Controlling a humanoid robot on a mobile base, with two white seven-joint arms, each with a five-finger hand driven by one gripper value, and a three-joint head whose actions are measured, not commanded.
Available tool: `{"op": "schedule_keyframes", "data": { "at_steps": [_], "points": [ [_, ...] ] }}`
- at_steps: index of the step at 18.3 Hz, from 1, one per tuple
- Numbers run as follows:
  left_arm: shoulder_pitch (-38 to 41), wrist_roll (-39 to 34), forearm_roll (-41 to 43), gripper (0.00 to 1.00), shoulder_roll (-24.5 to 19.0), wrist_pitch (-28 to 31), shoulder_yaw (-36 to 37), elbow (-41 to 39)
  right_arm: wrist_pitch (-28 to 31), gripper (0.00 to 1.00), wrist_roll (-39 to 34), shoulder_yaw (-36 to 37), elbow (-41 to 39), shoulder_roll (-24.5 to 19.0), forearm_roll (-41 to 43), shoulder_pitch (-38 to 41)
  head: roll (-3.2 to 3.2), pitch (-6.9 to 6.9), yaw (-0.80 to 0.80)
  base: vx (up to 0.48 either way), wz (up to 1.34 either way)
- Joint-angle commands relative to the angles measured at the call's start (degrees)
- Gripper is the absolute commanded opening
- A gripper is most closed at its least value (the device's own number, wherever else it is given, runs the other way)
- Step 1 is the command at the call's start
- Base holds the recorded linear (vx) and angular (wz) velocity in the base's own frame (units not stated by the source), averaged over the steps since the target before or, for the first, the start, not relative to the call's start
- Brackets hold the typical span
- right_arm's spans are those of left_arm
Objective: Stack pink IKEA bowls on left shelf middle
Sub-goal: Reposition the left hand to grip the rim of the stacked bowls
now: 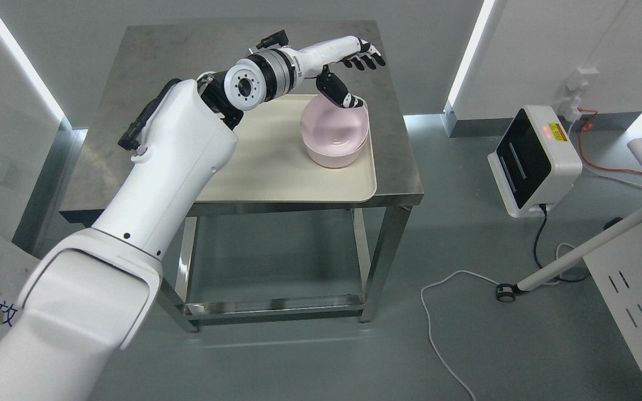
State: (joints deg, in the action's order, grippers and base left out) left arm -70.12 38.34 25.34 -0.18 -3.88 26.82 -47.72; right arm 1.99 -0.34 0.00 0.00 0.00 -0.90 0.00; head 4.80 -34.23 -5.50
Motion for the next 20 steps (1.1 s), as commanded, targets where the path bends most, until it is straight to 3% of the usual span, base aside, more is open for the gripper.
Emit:
{"op": "schedule_keyframes", "data": {
  "at_steps": [1,3,5,12,16,20],
  "points": [
    [11.03,12.88,-0.20,0.69,-0.82,-5.05,-23.45,-24.30,0.03,1.00,-0.01,0.70,-1.93,1.00,0.90,1.67,0.00,0.00,0.00,0.000,0.00],
    [15.70,13.34,-0.20,0.68,-0.82,-11.91,-25.67,-29.51,-0.06,1.00,-0.01,0.62,-1.93,1.00,0.90,1.67,0.00,0.00,0.00,0.000,0.00],
    [17.12,13.25,-0.11,0.68,-0.82,-14.57,-25.94,-30.68,-0.06,1.00,-0.01,0.62,-1.93,1.00,0.90,1.67,0.00,0.00,0.00,0.000,0.00],
    [24.59,6.75,7.42,0.68,-0.82,-14.75,-18.91,-30.41,0.03,1.00,-0.01,0.70,-1.93,1.00,0.90,1.67,0.00,0.00,0.00,0.000,0.00],
    [27.31,0.00,15.43,0.78,-0.82,-14.14,-15.05,-29.88,0.03,1.00,-0.01,0.62,-1.93,1.00,0.90,1.67,0.00,0.00,0.00,0.000,0.00],
    [28.46,-1.78,21.67,0.79,-0.82,-14.14,-12.94,-29.36,0.03,1.00,-0.01,0.62,-1.93,1.00,0.90,1.67,0.00,0.00,0.00,0.000,0.00]
  ]
}}
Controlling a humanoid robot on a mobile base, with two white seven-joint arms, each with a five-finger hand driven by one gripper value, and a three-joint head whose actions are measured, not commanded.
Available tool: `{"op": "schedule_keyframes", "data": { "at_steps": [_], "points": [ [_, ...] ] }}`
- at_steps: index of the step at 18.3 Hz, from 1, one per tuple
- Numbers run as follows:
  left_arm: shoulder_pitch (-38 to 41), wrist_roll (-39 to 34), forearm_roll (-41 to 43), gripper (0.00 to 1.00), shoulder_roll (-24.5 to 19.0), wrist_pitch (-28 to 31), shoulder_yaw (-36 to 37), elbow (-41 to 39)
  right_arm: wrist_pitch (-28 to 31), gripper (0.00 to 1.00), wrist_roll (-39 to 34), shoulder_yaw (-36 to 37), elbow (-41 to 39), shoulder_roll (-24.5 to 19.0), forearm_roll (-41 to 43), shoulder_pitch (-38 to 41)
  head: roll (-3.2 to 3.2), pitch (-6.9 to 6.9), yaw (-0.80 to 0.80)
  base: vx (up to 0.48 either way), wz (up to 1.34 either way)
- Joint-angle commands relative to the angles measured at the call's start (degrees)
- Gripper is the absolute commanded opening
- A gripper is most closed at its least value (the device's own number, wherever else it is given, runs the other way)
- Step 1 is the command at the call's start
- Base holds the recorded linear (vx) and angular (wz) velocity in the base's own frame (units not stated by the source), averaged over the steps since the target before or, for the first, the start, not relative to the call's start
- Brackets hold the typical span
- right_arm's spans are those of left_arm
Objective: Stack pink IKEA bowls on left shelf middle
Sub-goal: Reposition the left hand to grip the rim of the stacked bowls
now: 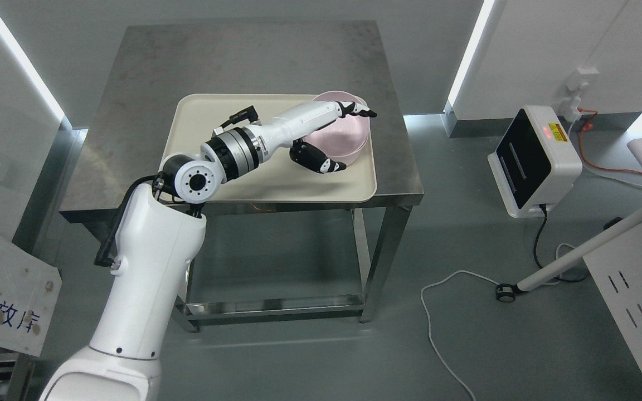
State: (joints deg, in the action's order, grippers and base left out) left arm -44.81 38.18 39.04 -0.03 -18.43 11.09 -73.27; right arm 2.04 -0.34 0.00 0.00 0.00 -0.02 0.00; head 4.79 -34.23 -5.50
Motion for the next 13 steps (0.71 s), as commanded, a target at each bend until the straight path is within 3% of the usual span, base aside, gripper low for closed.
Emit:
{"op": "schedule_keyframes", "data": {
  "at_steps": [1,13],
  "points": [
    [2.98,-1.62,9.20,0.79,-0.97,0.41,3.32,-3.46,-0.10,1.00,-0.01,0.62,-1.93,1.00,0.02,1.67,0.00,0.00,0.00,0.000,0.00],
    [-3.79,-1.27,14.40,0.69,-0.97,3.57,5.77,0.41,-0.10,1.00,-0.01,0.62,-1.93,1.00,0.02,1.67,0.00,0.00,0.00,0.000,0.00]
  ]
}}
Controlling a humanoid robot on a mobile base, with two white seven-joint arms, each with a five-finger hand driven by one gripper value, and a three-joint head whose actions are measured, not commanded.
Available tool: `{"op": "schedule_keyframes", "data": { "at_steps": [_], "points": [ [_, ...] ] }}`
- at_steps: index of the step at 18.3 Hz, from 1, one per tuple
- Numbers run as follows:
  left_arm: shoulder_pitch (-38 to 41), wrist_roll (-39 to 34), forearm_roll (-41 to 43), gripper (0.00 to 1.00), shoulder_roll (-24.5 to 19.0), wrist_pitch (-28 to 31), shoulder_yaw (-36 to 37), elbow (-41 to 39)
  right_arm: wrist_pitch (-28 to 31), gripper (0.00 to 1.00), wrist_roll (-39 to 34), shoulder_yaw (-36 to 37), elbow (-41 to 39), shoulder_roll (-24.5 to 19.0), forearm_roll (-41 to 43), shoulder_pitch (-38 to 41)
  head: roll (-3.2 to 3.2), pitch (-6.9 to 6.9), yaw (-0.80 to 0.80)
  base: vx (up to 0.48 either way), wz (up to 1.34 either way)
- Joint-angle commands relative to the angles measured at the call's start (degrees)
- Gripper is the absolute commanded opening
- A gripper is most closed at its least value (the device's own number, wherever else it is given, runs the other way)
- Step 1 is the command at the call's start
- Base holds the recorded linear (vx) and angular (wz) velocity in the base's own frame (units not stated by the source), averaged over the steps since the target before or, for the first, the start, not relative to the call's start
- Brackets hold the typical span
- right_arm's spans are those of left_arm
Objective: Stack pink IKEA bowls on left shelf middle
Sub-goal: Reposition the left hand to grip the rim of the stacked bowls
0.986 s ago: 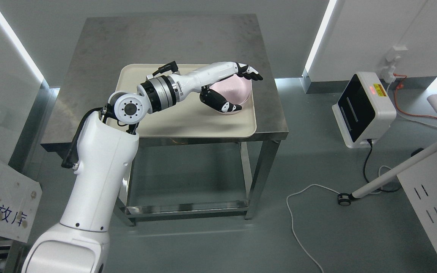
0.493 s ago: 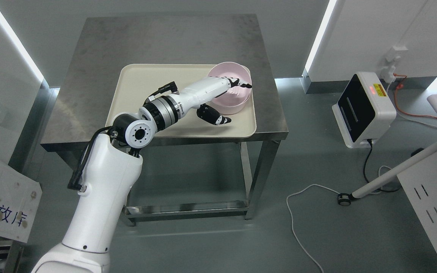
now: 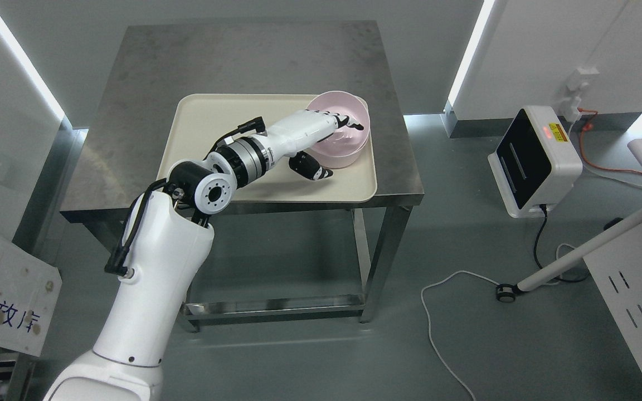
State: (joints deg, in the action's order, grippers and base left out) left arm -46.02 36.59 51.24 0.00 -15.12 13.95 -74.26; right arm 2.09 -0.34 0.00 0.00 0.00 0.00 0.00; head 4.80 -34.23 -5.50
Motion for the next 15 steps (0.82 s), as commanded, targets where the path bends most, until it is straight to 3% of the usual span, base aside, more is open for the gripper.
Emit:
{"op": "schedule_keyframes", "data": {
  "at_steps": [1,5,15],
  "points": [
    [-2.24,0.49,2.20,0.67,-1.00,0.27,3.88,1.40,-0.15,1.00,-0.01,0.70,-1.93,1.00,0.00,1.67,0.00,0.00,0.00,0.000,0.00],
    [-2.85,0.67,2.29,0.60,-1.00,0.27,4.95,2.80,-0.15,1.00,-0.01,0.62,-1.93,1.00,0.00,1.67,0.00,0.00,0.00,0.000,0.00],
    [-5.57,1.29,2.64,0.61,-1.00,0.62,8.20,9.21,-0.07,1.00,-0.01,0.70,-1.93,1.00,0.00,1.67,0.00,0.00,0.00,0.000,0.00]
  ]
}}
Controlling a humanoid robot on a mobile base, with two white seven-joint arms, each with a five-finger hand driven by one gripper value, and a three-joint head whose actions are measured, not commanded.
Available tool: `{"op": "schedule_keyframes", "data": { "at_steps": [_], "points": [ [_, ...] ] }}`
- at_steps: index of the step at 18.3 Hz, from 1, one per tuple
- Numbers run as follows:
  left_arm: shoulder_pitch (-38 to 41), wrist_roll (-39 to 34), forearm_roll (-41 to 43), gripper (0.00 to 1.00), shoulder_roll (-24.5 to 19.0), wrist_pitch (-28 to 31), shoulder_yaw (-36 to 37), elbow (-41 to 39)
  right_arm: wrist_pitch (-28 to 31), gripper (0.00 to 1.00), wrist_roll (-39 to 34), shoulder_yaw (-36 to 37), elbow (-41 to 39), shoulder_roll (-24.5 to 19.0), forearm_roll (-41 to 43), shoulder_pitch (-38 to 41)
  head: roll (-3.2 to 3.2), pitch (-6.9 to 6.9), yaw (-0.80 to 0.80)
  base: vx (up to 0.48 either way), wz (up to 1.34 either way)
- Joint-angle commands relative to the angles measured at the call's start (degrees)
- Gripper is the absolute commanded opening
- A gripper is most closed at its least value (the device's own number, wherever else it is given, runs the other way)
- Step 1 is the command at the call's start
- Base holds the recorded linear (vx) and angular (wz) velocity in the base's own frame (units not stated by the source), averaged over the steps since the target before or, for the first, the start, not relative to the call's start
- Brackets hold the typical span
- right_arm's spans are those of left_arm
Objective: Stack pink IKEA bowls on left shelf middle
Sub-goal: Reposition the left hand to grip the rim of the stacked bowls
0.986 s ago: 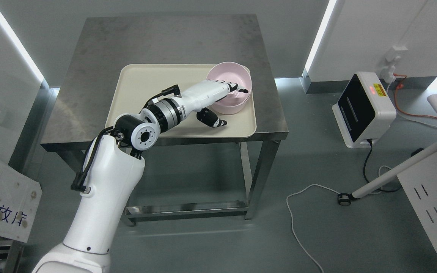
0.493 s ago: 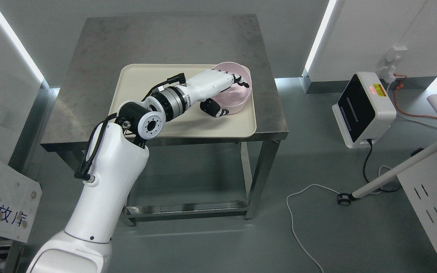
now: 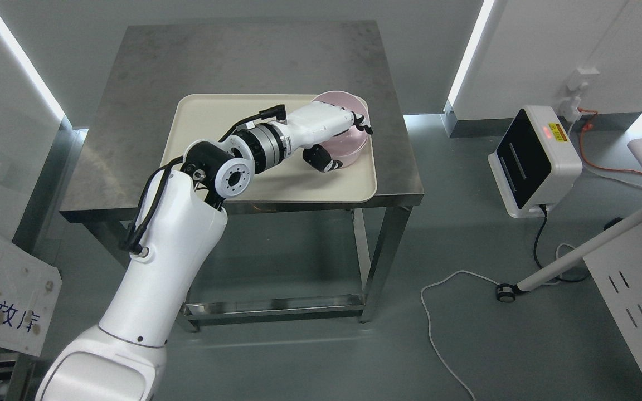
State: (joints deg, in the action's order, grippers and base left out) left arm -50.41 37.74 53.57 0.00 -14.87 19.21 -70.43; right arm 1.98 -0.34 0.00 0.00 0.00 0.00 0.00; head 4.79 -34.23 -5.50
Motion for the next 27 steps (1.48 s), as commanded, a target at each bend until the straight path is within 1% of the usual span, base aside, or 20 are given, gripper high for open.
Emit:
{"op": "schedule_keyframes", "data": {
  "at_steps": [1,10,13,17,20,21,23,27],
  "points": [
    [-1.27,0.14,0.39,0.61,-1.00,0.46,2.94,6.00,0.04,1.00,-0.01,0.62,-1.93,1.00,0.00,1.67,0.00,0.00,0.00,0.000,0.00],
    [-1.00,0.14,0.48,0.56,-1.00,1.16,2.58,7.94,-0.04,1.00,-0.01,0.62,-1.93,1.00,0.00,1.67,0.00,0.00,0.00,0.000,0.00],
    [-0.74,-0.03,0.04,0.58,-1.00,1.08,0.48,7.59,0.04,1.00,-0.01,0.62,-1.93,1.00,0.00,1.67,0.00,0.00,0.00,0.000,0.00],
    [-1.35,-0.29,-0.05,0.58,-1.00,0.90,-3.21,7.15,-0.04,1.00,-0.01,0.62,-1.93,1.00,0.00,1.67,0.00,0.00,0.00,0.000,0.00],
    [-3.72,-0.91,0.13,0.58,-1.00,1.25,-4.70,7.24,-0.04,1.00,-0.01,0.62,-1.93,1.00,0.00,1.67,0.00,0.00,0.00,0.000,0.00],
    [-5.29,-1.35,0.13,0.58,-1.00,1.34,-6.62,7.24,0.04,1.00,-0.01,0.62,-1.93,1.00,0.00,1.67,0.00,0.00,0.00,0.000,0.00],
    [-6.62,-1.35,-0.14,0.58,-1.00,2.21,-7.26,7.24,-0.04,1.00,-0.01,0.62,-1.93,1.00,0.00,1.67,0.00,0.00,0.00,0.000,0.00],
    [-6.80,-1.35,0.13,0.58,-1.00,2.92,-6.91,7.67,-0.04,1.00,-0.01,0.70,-1.93,1.00,0.00,1.67,0.00,0.00,0.00,0.000,0.00]
  ]
}}
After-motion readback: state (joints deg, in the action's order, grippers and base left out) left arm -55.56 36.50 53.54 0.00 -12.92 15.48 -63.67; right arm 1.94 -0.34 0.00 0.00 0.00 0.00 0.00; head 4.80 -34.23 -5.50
